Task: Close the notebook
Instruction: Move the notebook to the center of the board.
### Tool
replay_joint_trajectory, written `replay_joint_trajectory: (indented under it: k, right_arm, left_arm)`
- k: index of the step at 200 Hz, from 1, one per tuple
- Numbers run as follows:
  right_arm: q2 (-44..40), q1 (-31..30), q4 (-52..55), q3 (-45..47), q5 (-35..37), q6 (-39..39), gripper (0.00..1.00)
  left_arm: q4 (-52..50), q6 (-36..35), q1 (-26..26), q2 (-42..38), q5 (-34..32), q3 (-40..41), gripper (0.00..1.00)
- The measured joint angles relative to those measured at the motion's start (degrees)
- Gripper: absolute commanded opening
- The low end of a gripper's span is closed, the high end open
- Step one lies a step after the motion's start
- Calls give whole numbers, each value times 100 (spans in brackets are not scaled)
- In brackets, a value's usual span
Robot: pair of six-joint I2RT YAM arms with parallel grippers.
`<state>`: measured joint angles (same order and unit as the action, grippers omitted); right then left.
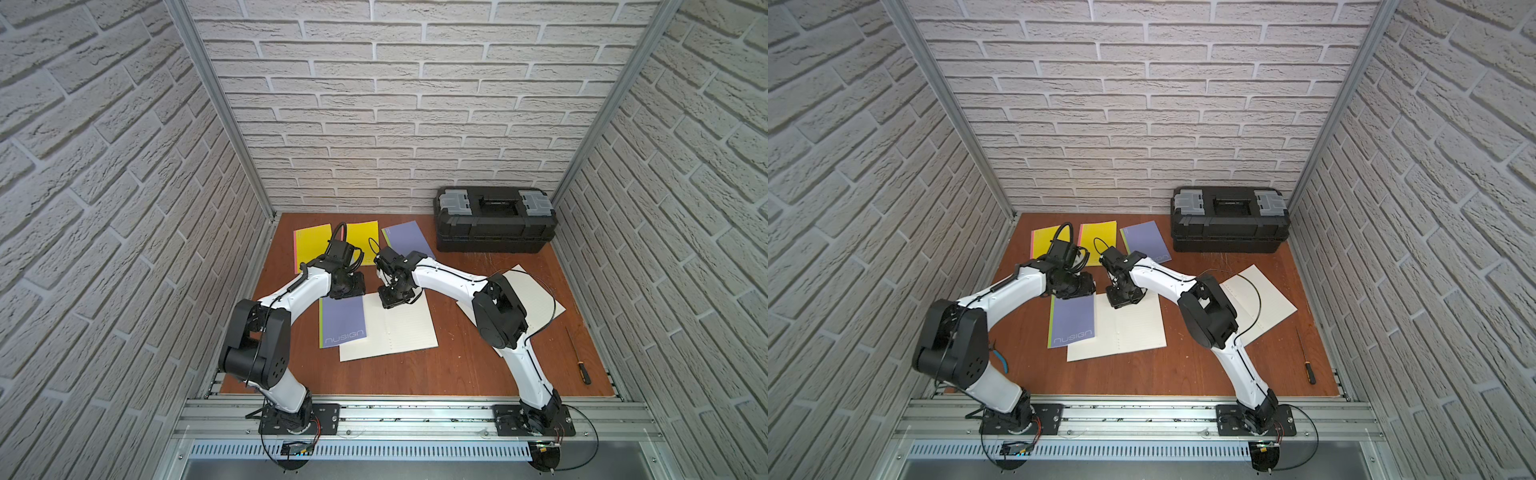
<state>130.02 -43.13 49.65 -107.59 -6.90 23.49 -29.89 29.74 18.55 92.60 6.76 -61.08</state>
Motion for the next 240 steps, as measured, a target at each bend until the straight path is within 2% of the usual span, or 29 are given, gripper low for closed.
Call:
replay_joint_trajectory:
  k: [34, 100, 240]
  right_arm:
    - [48, 2, 20, 0, 50, 2, 37]
    - [138, 2, 11, 0, 66, 31, 37]
    - [273, 20, 7, -192, 66, 160, 36]
  left_arm:
    - [-254, -39, 216, 262, -251, -59, 55]
    - [-404, -35, 302, 350, -549, -59, 54]
    - [-398, 13, 365, 713, -662, -59, 54]
